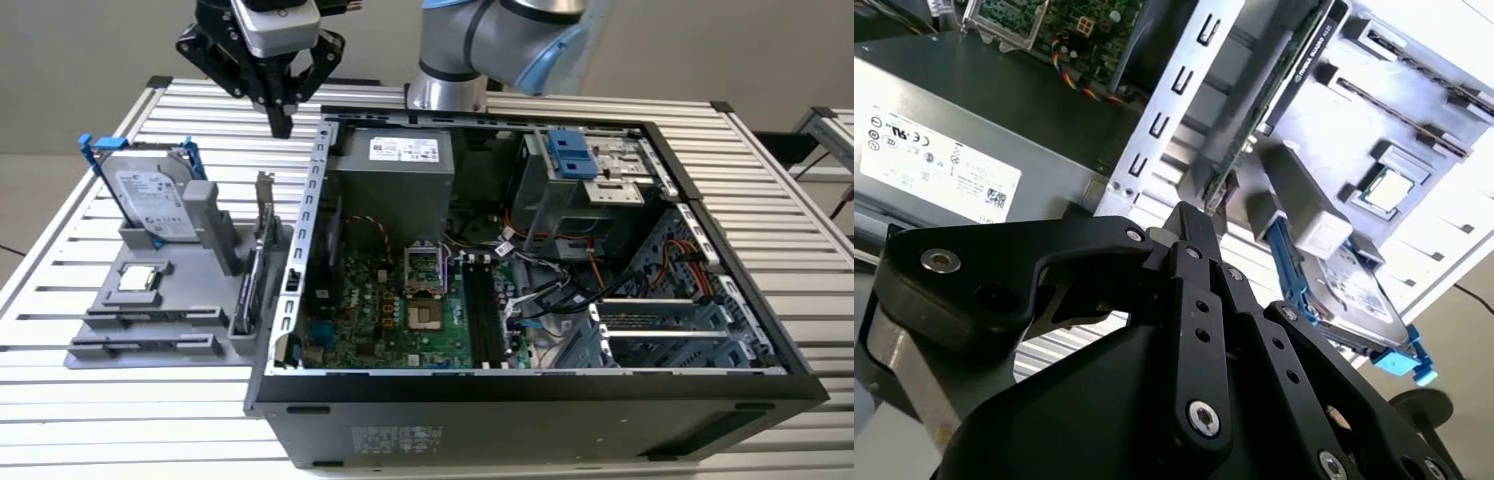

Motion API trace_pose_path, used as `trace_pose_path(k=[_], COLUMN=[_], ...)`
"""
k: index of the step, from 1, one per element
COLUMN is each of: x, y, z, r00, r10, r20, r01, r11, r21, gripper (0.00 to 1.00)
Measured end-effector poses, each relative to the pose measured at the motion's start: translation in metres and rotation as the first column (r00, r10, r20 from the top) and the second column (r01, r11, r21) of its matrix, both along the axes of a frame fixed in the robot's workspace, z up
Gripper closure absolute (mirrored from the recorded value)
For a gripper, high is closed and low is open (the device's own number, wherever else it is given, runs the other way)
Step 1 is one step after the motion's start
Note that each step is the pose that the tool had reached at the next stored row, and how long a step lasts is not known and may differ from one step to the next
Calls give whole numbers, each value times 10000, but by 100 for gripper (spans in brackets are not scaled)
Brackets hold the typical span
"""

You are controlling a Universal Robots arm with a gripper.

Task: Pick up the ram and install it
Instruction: 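Reach for the ram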

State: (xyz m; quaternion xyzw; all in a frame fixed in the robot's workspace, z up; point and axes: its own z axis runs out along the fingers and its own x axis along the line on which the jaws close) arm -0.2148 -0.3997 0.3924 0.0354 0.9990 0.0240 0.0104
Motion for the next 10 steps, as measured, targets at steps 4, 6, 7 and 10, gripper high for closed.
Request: trace_pose_path(k=[4,6,7,10], x=[-57,-88,-101,-149], y=[0,0,0,0], z=[0,0,0,-1], r00=[10000,10000,10000,10000], r10=[0,-1,-1,-1], r20=[0,0,0,1], r01=[0,1,1,1], r11=[10000,10000,10000,10000], r21=[1,0,0,1], gripper=[100,100,100,100])
